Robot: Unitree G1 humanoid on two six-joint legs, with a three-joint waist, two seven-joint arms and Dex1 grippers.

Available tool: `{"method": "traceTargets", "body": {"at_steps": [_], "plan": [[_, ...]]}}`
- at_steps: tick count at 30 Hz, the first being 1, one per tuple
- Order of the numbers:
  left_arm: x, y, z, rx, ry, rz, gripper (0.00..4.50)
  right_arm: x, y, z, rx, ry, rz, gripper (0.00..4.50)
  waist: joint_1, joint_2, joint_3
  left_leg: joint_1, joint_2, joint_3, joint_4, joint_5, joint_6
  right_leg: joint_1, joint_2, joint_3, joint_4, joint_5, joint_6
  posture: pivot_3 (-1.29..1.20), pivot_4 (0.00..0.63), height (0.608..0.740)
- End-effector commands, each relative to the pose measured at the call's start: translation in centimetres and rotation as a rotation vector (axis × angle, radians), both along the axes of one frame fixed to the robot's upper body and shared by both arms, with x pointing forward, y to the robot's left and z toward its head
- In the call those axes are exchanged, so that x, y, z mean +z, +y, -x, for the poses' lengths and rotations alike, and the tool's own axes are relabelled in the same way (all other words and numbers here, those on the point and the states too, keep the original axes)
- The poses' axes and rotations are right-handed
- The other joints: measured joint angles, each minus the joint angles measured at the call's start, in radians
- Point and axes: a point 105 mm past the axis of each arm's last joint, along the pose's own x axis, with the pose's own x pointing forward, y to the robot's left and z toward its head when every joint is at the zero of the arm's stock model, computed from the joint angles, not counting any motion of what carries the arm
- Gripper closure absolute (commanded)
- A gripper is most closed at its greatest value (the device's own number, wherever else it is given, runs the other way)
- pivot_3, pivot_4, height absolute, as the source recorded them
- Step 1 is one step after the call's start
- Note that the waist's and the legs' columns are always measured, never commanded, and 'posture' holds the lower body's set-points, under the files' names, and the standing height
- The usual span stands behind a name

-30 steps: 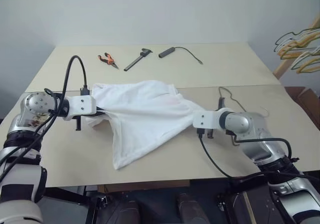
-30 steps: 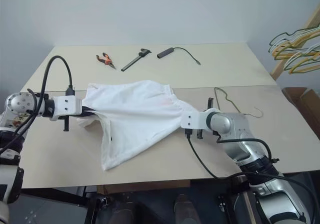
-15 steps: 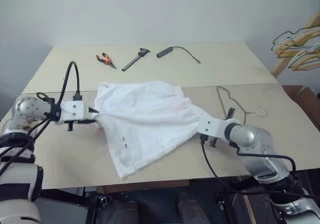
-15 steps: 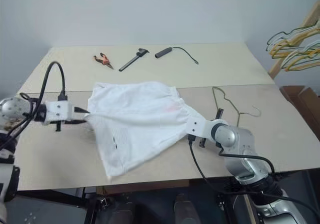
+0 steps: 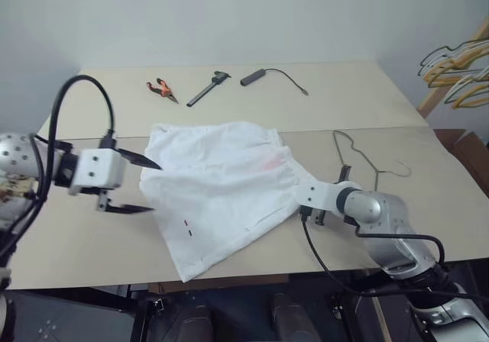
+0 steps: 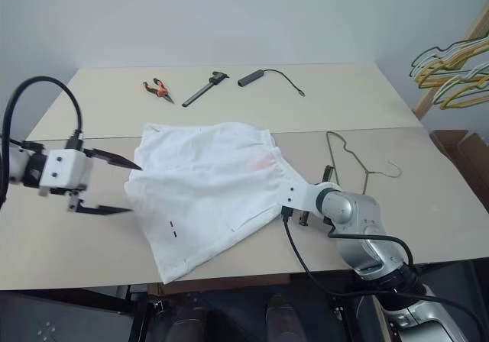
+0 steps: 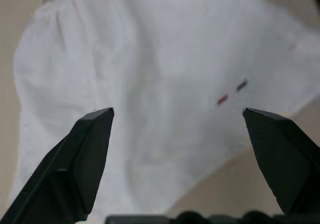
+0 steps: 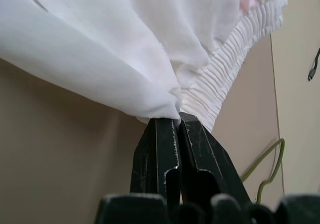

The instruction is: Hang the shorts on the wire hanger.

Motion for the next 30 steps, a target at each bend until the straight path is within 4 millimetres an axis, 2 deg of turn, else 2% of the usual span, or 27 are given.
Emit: {"method": "traceTargets", "body": {"at_steps": [1, 5, 8, 15, 18, 21, 24, 30], "plan": [[-1.2, -2.5, 1.3, 0.030, 0.069, 0.014, 0.01, 1.1, 0.7, -0.3, 0.032, -0.035, -0.007, 4.50, 0.001, -0.001, 0.001, 0.000, 0.000, 0.000, 0.000, 0.000, 0.000, 0.000, 0.000, 0.000, 0.000, 0.000, 0.000, -0.06, 0.147, 0.740], [-4.7, -4.5, 3.6, 0.076, 0.288, -0.041, 0.01, 1.5, 0.8, -0.6, 0.032, -0.043, -0.005, 4.50, -0.003, -0.002, 0.004, 0.001, 0.000, 0.000, 0.000, 0.000, 0.000, 0.000, 0.001, 0.001, 0.000, 0.000, 0.000, -0.07, 0.150, 0.740], [-6.6, -5.6, 3.4, 0.139, 0.398, -0.076, 0.01, 1.5, 0.8, -0.5, 0.031, -0.042, 0.001, 4.50, 0.000, -0.002, 0.007, 0.001, 0.000, 0.000, 0.000, 0.000, 0.000, 0.000, 0.001, 0.001, 0.000, 0.000, -0.001, -0.08, 0.154, 0.740], [-9.2, -7.1, 2.7, 0.235, 0.426, -0.202, 0.01, 1.3, 0.7, 0.0, 0.024, -0.033, 0.000, 4.50, -0.001, -0.003, 0.014, 0.001, 0.000, 0.000, 0.000, 0.000, 0.001, 0.001, 0.001, 0.000, -0.002, 0.000, -0.002, -0.10, 0.160, 0.740], [-10.0, -6.9, 2.7, 0.264, 0.407, -0.267, 0.01, 1.3, 0.5, 0.1, 0.016, -0.034, 0.000, 4.50, -0.001, -0.002, 0.014, 0.001, 0.000, 0.000, 0.000, -0.001, 0.002, 0.001, 0.001, 0.000, -0.002, 0.001, -0.005, -0.12, 0.159, 0.740], [-10.2, -6.6, 3.3, 0.238, 0.415, -0.307, 0.01, 1.4, 0.3, 0.2, 0.010, -0.035, 0.003, 4.50, -0.003, -0.002, 0.014, 0.004, 0.000, 0.000, 0.000, -0.001, 0.002, 0.004, 0.001, 0.000, -0.001, -0.001, -0.001, -0.12, 0.155, 0.740], [-10.8, -5.3, 3.9, 0.199, 0.380, -0.385, 0.58, 1.6, 0.1, 0.1, 0.004, -0.040, 0.007, 4.50, -0.010, -0.002, 0.014, 0.005, 0.000, 0.000, 0.000, -0.001, 0.002, 0.004, 0.001, 0.001, -0.001, -0.001, -0.001, -0.12, 0.152, 0.740], [-10.8, -3.2, 3.5, 0.219, 0.331, -0.450, 2.32, 2.0, 0.2, -0.3, 0.004, -0.053, 0.007, 4.50, -0.011, -0.002, 0.014, 0.006, 0.000, 0.001, -0.002, -0.001, 0.002, 0.004, 0.002, 0.001, -0.001, -0.003, -0.003, -0.11, 0.144, 0.740]]}}
